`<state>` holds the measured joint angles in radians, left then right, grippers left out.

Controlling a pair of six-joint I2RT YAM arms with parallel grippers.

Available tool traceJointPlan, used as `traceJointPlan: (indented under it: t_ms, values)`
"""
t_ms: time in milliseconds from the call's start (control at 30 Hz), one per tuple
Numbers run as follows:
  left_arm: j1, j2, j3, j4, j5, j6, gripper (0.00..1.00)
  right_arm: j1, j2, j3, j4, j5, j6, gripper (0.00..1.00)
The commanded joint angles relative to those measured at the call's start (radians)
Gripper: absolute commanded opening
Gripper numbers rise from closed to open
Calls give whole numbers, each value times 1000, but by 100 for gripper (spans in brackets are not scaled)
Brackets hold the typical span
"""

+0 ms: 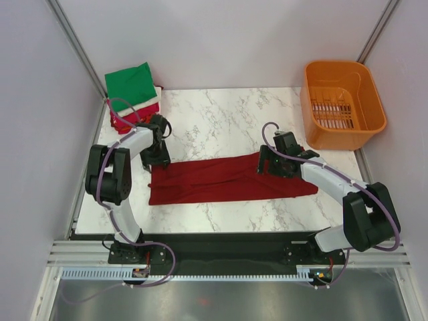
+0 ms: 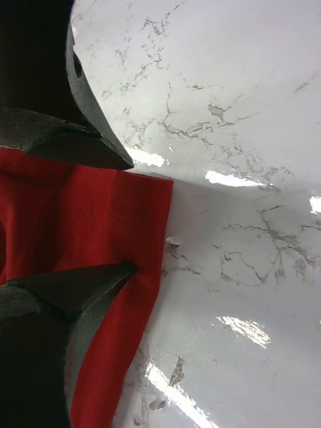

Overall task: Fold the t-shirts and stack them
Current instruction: Fold the tshirt

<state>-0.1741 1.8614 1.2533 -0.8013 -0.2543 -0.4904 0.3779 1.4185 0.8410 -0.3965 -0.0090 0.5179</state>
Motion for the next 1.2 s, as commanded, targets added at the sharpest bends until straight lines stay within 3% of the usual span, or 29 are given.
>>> traceJointPlan:
  t_ms: [0,200,233,367,600,733,800,833,900,933,1033,1167]
  values:
    - [19,35,26,10,-30,-36,65,4,7,32,-5,-2,-38,93]
    - [41,58,106,10,-30,-36,65,4,7,56,-39,3,-55,93]
    - [45,58,122,83,-157,-25,3,4,10,58,-39,3,-55,93]
    - [73,71,196,97,-119,10,2,4,14,63,-39,32,-53,93]
    - [77,51,130,160,-77,12,2,4,2,61,-44,41,-50,93]
    - [96,80,179,160,-72,30,2,4,13,70,-45,40,-61,93]
    - [146,94,199,160,-24,32,17,3,16,67,-42,50,-68,94]
    - [172,100,213,157,-1,30,43,4,14,60,-41,53,-68,94]
    - [220,87,212,159,35,6,59,6,16,53,-39,63,-71,95]
    - [226,55,206,160,50,3,74,6,19,49,-41,85,-73,95]
    - [216,-8,181,159,44,-2,85,7,13,66,-62,154,-71,95]
    - [191,-158,95,159,27,-27,85,7,8,115,-91,187,-62,97]
